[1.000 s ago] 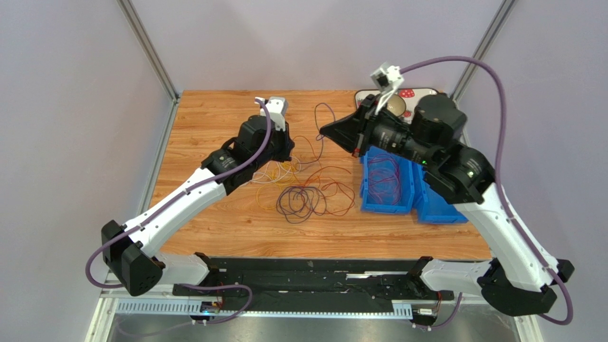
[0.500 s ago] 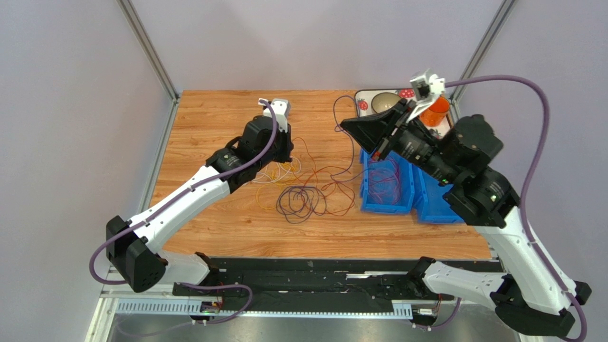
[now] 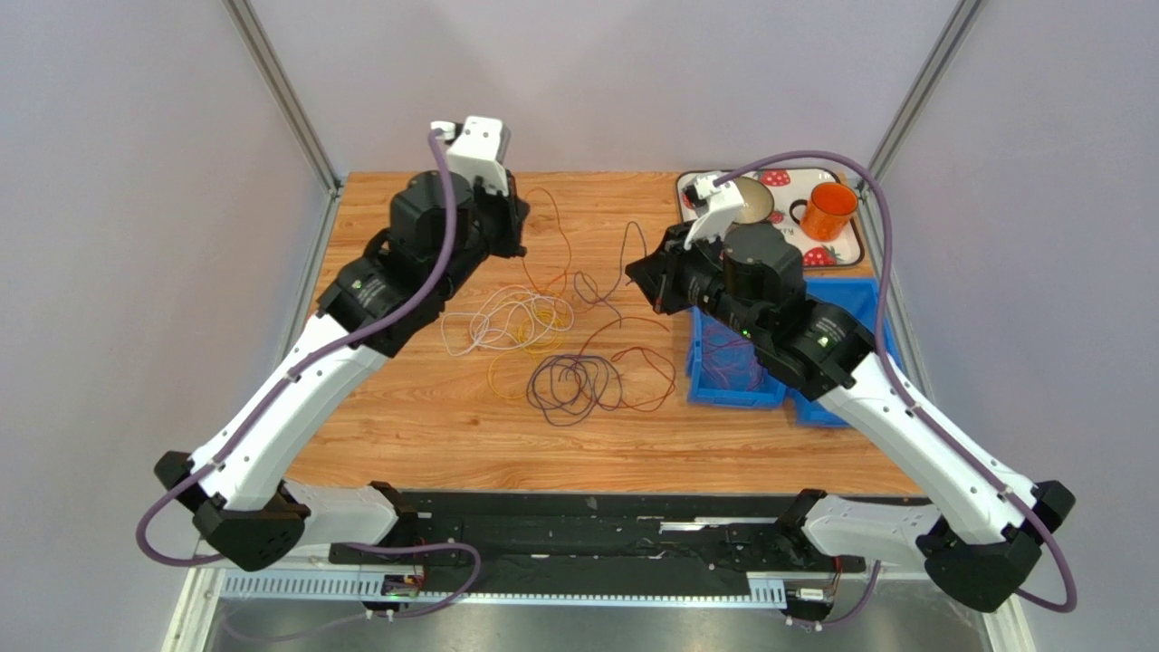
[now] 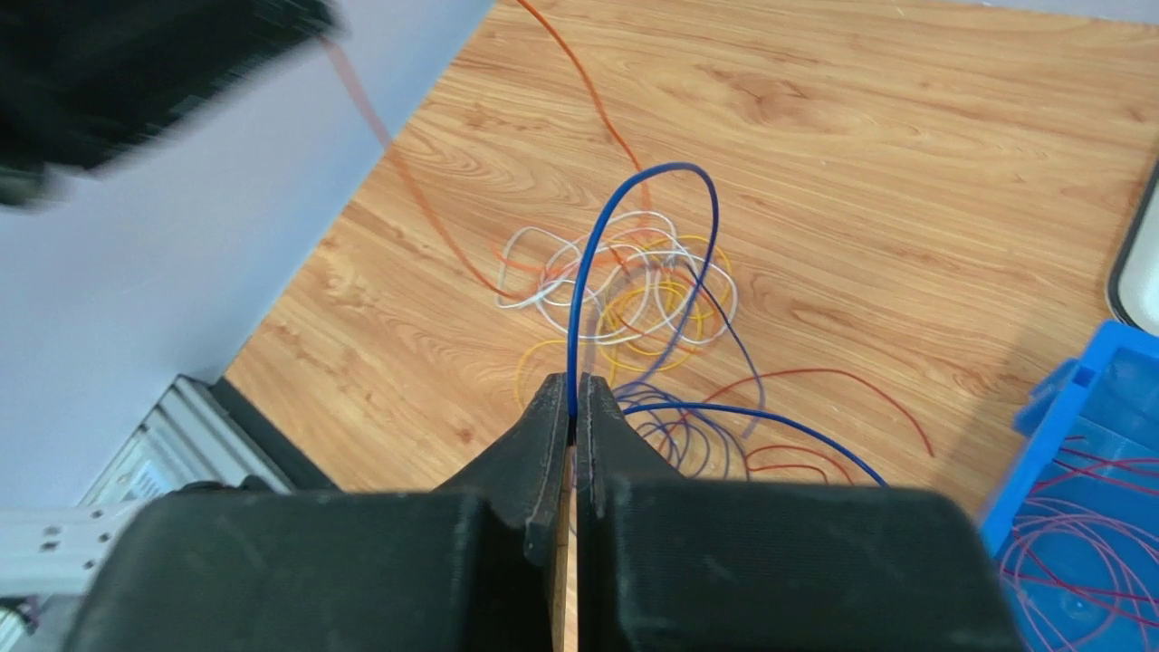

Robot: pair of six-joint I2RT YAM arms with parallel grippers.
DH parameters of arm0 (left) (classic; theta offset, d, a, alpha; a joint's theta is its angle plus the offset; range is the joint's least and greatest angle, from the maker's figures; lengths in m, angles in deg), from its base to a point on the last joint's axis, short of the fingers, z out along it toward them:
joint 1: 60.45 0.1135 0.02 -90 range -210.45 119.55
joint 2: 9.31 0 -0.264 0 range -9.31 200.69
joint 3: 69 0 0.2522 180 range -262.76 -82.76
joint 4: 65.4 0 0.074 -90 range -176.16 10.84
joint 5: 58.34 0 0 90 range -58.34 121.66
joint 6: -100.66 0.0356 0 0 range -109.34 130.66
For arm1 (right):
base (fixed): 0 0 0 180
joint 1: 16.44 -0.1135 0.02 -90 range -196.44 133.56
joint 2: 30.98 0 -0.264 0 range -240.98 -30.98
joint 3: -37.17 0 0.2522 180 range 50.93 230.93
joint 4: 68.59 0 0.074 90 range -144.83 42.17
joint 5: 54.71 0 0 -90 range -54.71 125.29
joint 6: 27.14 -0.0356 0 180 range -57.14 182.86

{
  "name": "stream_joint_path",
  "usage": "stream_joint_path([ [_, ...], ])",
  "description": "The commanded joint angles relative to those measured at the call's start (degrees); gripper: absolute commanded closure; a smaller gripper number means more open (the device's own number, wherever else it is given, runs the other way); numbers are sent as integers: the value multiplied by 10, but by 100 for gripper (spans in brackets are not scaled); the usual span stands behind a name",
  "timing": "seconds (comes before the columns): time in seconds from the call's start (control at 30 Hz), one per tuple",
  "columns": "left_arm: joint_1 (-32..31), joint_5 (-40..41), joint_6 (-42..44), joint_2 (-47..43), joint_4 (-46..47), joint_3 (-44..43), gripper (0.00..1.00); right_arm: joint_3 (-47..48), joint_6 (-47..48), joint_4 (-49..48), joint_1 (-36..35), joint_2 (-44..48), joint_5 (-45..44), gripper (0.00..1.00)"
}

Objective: Untangle the cables

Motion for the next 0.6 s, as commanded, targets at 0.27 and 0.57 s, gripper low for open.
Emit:
stream_joint_path([
  [0.27,0,41,73,-34,-33,-100,100,1,-23,41,-1,-113,-44,30],
  [0.57,1,57,90,-38,-38,-91,100,-18,-21,16,0,-108,4,29],
])
